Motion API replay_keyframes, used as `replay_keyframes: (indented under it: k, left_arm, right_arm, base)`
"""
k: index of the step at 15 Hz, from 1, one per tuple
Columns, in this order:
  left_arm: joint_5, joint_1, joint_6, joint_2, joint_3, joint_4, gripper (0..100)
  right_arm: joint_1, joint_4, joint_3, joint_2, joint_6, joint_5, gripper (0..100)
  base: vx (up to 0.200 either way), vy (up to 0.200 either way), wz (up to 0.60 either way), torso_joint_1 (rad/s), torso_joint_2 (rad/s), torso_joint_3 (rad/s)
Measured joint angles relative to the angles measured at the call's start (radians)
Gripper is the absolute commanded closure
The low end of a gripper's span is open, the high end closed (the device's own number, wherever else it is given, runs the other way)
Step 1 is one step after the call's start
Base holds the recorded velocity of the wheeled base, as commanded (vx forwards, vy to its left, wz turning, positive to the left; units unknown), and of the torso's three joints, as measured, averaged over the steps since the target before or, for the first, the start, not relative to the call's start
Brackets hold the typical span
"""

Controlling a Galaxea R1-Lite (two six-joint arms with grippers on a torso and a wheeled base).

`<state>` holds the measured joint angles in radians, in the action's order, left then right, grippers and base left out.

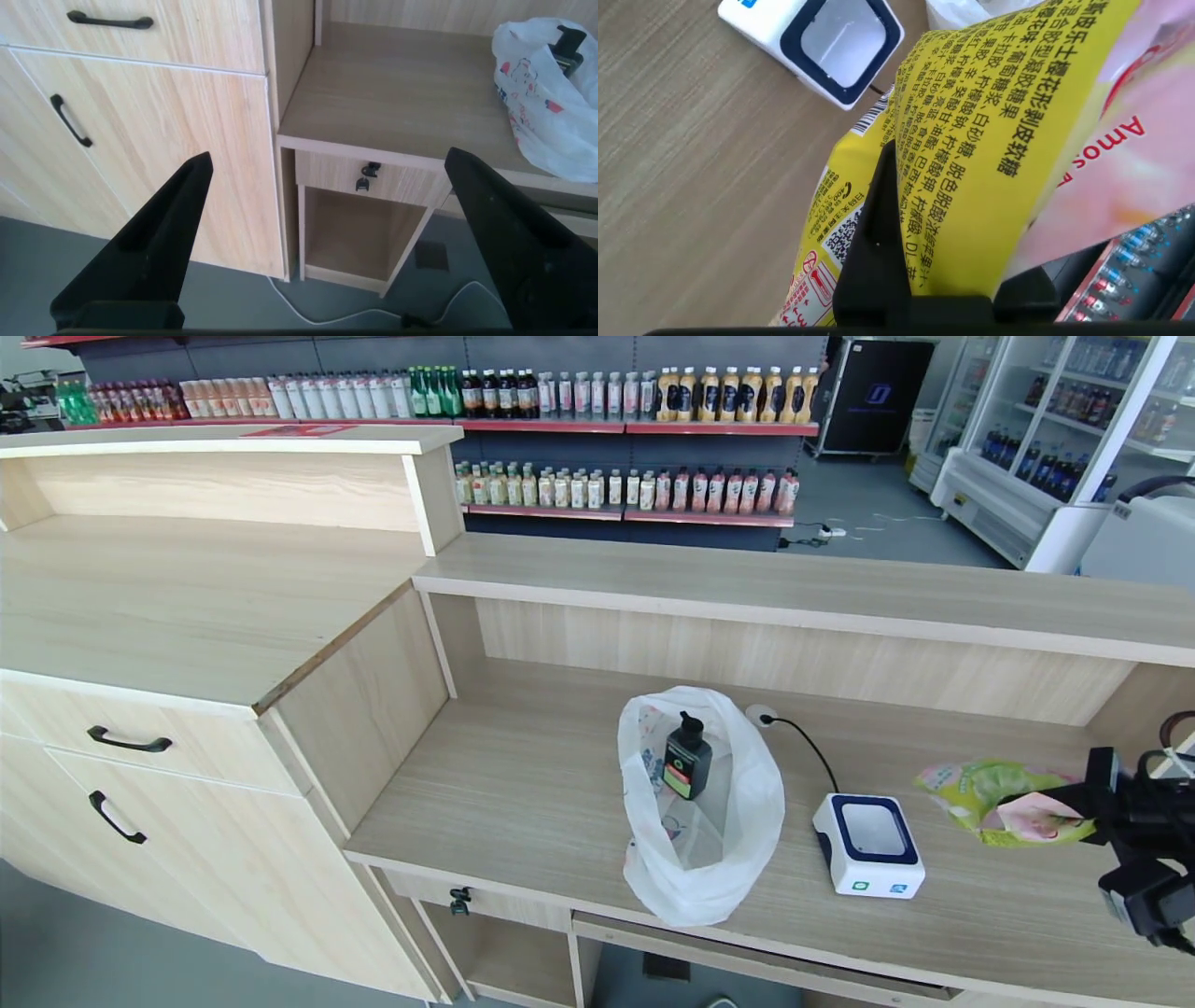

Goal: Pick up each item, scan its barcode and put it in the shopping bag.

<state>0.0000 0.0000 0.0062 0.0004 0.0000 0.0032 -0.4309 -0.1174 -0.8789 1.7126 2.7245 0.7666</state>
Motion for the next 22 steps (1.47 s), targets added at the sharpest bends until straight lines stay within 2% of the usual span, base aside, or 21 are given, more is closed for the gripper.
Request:
replay_keyframes:
  k: [7, 14, 22]
  left_arm:
    - [0.0, 0.0, 0.0, 0.0, 0.0, 0.0, 0]
    - [0.0, 0.0, 0.0, 0.0, 0.0, 0.0, 0]
    - [0.0, 0.0, 0.0, 0.0, 0.0, 0.0, 0]
  right_arm:
    - [0.007, 0.087, -0.054, 0.112, 0.058, -0.001, 100]
    - [0.089, 0.126, -0.074, 0.213, 0.061, 0.0, 100]
    - [0.083, 0.16, -0.073, 0.246, 0.076, 0.006, 100]
  base:
    - [0.0, 0.0, 0.0, 0.0, 0.0, 0.0]
    - [0.0, 0.0, 0.0, 0.0, 0.0, 0.0]
    - [0.0, 0.0, 0.0, 0.0, 0.0, 0.0]
